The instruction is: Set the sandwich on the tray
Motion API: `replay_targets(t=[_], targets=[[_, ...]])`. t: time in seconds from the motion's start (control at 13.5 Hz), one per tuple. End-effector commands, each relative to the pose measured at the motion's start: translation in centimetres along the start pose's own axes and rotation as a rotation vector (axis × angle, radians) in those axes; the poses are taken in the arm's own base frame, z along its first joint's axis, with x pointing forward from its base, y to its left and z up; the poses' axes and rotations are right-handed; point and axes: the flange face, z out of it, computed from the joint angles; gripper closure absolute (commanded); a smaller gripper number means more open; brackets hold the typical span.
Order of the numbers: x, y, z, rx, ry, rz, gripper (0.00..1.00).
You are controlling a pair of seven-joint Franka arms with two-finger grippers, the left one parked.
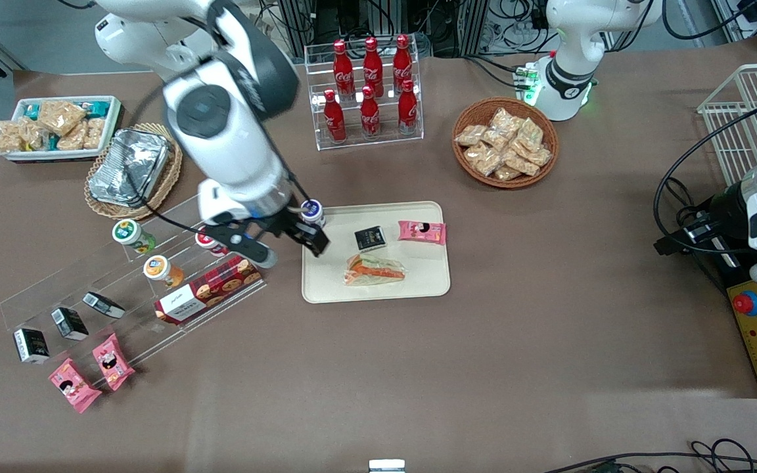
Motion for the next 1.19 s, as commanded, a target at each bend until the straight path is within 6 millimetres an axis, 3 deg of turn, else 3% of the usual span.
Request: replay_targets(t=[0.0,0.22,0.37,0.59,0.74,1.11], targets=[[2.3,4.9,-4.4,-0.02,0.007,-0.143,0.04],[5.6,10.8,-7.5,-0.035,-0.002,-0.257,0.04],[8.6,15.8,-8.9,-0.042,-0.002,-0.36,0.04],[13.1,22.2,-10.1,-0.054,0.002,-0.552,0.04],[15.4,25.5,-10.5,-0.066,0.014,-0.563,0.04],[16.6,26.6,-11.6,-0.102,0.048,-0.565,0.04]])
